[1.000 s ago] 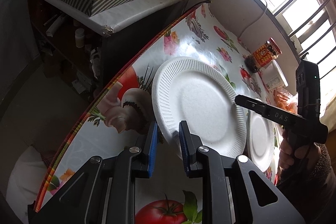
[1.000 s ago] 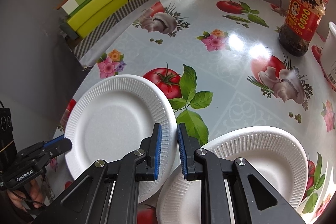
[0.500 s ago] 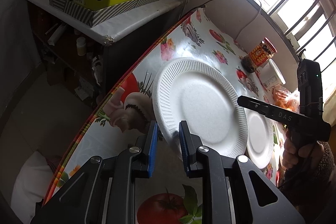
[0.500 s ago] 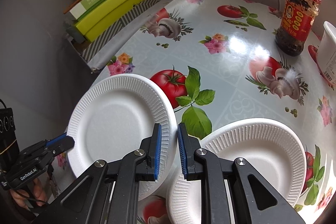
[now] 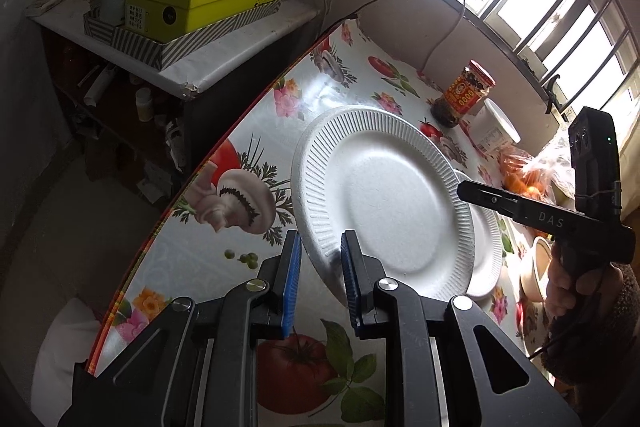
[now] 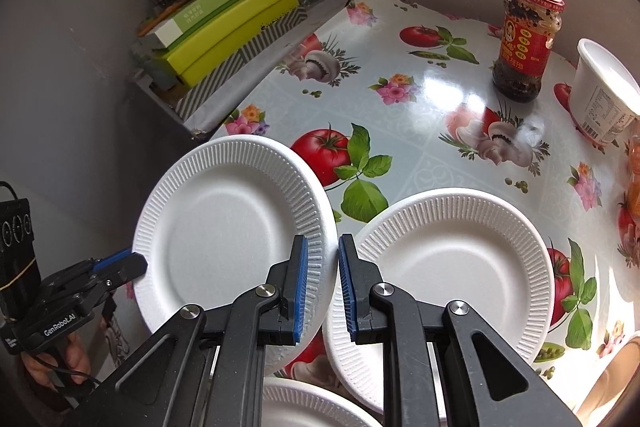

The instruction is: Organize plates and bowls

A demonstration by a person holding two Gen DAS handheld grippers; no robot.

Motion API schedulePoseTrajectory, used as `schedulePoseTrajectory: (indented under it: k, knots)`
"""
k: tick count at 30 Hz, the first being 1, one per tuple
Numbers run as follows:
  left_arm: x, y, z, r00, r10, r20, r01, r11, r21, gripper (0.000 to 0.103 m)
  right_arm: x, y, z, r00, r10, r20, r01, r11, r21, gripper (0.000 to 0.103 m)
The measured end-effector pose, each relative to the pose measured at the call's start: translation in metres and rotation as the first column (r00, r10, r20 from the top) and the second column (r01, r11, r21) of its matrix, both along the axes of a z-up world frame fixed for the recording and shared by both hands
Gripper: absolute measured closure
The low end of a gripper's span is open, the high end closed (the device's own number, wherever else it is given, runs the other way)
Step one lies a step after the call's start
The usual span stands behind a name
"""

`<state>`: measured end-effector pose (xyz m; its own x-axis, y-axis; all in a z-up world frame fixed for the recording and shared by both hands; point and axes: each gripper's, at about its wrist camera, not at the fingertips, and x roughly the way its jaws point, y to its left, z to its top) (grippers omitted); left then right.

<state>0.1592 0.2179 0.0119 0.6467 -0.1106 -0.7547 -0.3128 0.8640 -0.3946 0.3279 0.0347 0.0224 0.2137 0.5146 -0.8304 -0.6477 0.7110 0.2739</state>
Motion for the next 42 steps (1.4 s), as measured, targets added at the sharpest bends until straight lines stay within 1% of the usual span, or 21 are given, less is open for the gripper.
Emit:
schedulePoseTrajectory:
  k: [5,15,19,25,28,35,42]
  knots:
    - [-0.008,-0.011,0.003,1.000,-0.026,0.004,0.026,1.000,-0.001,0.082,-0.015,-0.017,0.005,1.000,-0.016,0.006,0.016,1.000,0.002,0.087]
    - [-0.021,-0.044,0.005,0.995,-0.097,0.001,0.097,0.995,0.029,0.082,-0.042,-0.060,0.005,0.998,-0.056,0.001,0.056,0.998,0.008,0.087]
    - [-0.026,-0.059,0.005,0.993,-0.121,-0.007,0.121,0.991,0.057,0.082,-0.051,-0.075,0.002,0.997,-0.072,-0.005,0.072,0.997,0.010,0.087]
    - [-0.034,-0.074,0.003,0.990,-0.142,-0.015,0.142,0.988,0.066,0.082,-0.064,-0.092,-0.001,0.996,-0.087,-0.010,0.087,0.996,0.005,0.087]
    - [-0.038,-0.083,0.003,0.988,-0.156,-0.018,0.157,0.984,0.083,0.082,-0.070,-0.100,-0.003,0.996,-0.091,-0.010,0.091,0.996,-0.002,0.087]
    - [-0.043,-0.098,0.001,0.983,-0.181,-0.023,0.182,0.979,0.087,0.082,-0.080,-0.117,-0.008,0.994,-0.112,-0.013,0.111,0.994,-0.012,0.087]
    - [-0.051,-0.110,-0.004,0.980,-0.195,-0.035,0.198,0.975,0.099,0.082,-0.091,-0.130,-0.011,0.994,-0.111,-0.012,0.110,0.994,-0.022,0.087]
